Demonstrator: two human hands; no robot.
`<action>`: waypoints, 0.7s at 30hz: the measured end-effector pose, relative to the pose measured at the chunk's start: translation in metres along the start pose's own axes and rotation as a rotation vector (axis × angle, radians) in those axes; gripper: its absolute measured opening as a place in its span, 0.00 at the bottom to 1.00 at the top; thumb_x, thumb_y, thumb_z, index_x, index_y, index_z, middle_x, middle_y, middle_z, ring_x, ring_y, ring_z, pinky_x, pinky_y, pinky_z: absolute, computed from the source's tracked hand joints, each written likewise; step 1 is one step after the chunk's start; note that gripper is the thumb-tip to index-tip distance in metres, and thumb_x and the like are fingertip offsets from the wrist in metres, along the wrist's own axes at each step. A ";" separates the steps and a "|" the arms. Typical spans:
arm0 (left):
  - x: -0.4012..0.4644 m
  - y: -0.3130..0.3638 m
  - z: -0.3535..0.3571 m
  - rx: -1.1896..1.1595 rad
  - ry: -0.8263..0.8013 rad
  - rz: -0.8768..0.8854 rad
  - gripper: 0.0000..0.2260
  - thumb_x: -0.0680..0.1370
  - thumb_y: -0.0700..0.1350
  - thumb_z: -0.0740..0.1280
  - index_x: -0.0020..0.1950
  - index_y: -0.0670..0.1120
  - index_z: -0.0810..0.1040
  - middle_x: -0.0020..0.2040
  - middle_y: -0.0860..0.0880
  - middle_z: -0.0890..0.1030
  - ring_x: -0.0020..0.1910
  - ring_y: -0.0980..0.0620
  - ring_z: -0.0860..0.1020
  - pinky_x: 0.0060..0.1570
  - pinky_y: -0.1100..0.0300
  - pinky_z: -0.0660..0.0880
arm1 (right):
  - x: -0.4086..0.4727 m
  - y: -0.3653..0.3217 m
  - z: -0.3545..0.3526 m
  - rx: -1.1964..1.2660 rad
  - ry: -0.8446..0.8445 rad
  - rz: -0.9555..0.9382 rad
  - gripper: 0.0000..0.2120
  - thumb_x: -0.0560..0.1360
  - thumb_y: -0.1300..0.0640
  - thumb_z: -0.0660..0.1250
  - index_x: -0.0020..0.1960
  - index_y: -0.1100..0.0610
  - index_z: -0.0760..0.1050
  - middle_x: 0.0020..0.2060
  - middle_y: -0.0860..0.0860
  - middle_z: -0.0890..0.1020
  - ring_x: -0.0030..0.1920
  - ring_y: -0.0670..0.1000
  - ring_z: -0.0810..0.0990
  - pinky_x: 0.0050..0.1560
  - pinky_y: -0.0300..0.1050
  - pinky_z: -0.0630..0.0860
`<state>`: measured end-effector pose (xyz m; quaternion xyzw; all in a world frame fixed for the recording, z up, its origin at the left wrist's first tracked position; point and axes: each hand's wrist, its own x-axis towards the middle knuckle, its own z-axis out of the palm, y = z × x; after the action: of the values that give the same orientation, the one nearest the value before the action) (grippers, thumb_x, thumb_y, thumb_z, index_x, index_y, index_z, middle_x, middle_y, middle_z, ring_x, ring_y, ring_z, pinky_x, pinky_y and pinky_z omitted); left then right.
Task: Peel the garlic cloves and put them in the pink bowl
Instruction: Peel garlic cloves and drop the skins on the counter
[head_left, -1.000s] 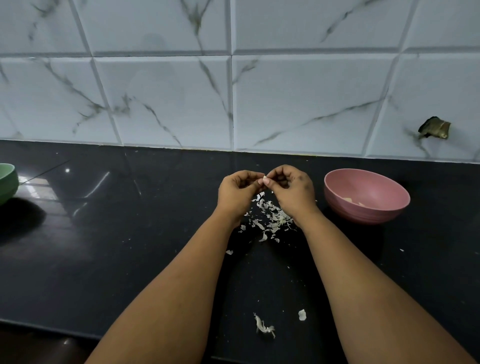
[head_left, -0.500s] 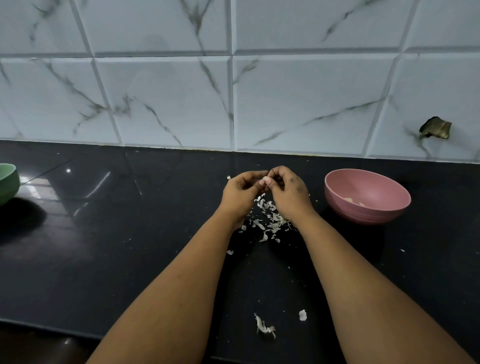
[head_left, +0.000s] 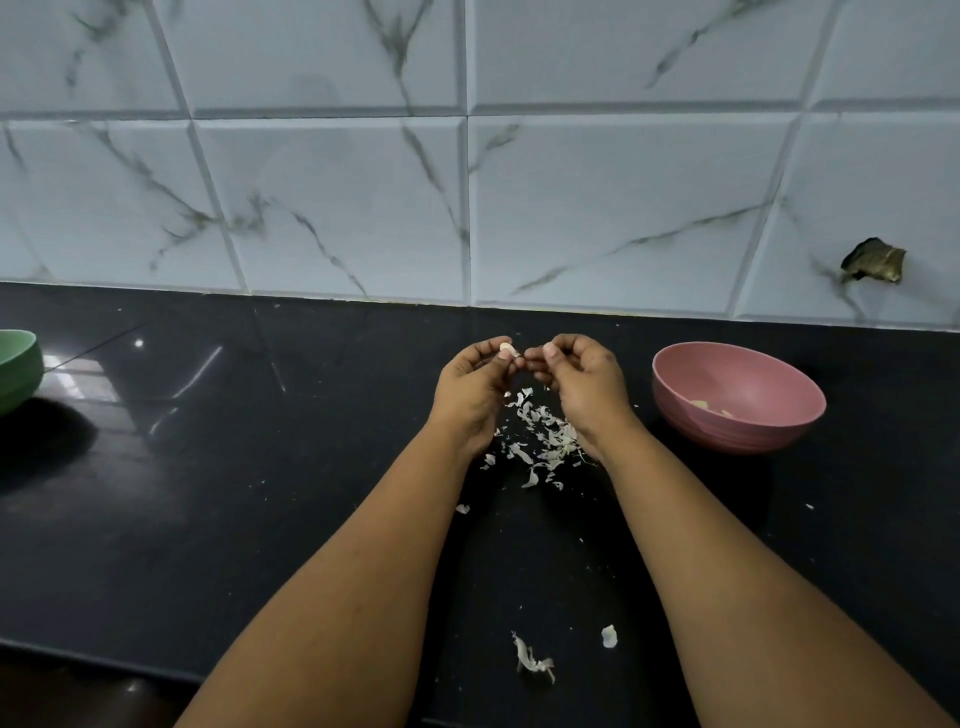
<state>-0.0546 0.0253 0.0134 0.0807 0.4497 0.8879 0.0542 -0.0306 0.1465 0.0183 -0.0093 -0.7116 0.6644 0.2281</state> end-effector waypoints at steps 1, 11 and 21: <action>0.001 0.002 -0.001 -0.021 0.015 0.000 0.06 0.80 0.31 0.62 0.50 0.39 0.78 0.41 0.46 0.80 0.37 0.56 0.81 0.42 0.67 0.79 | -0.001 -0.002 -0.001 0.098 -0.007 0.033 0.05 0.80 0.64 0.62 0.46 0.58 0.73 0.43 0.54 0.84 0.44 0.49 0.83 0.46 0.39 0.79; -0.003 -0.001 0.004 0.012 -0.045 -0.003 0.08 0.80 0.30 0.61 0.53 0.39 0.78 0.42 0.45 0.81 0.38 0.56 0.82 0.42 0.68 0.78 | 0.000 -0.002 -0.007 -0.165 0.099 -0.015 0.13 0.75 0.63 0.62 0.39 0.53 0.82 0.37 0.50 0.85 0.38 0.46 0.84 0.41 0.40 0.78; -0.005 -0.002 0.003 0.063 -0.071 -0.005 0.07 0.79 0.32 0.63 0.52 0.40 0.80 0.44 0.47 0.82 0.42 0.54 0.81 0.46 0.66 0.78 | 0.000 -0.006 -0.007 -0.101 0.141 -0.167 0.07 0.73 0.63 0.72 0.43 0.52 0.81 0.34 0.50 0.84 0.34 0.46 0.83 0.39 0.39 0.80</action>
<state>-0.0493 0.0275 0.0132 0.1127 0.4753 0.8698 0.0696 -0.0266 0.1526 0.0239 -0.0082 -0.7248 0.6040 0.3314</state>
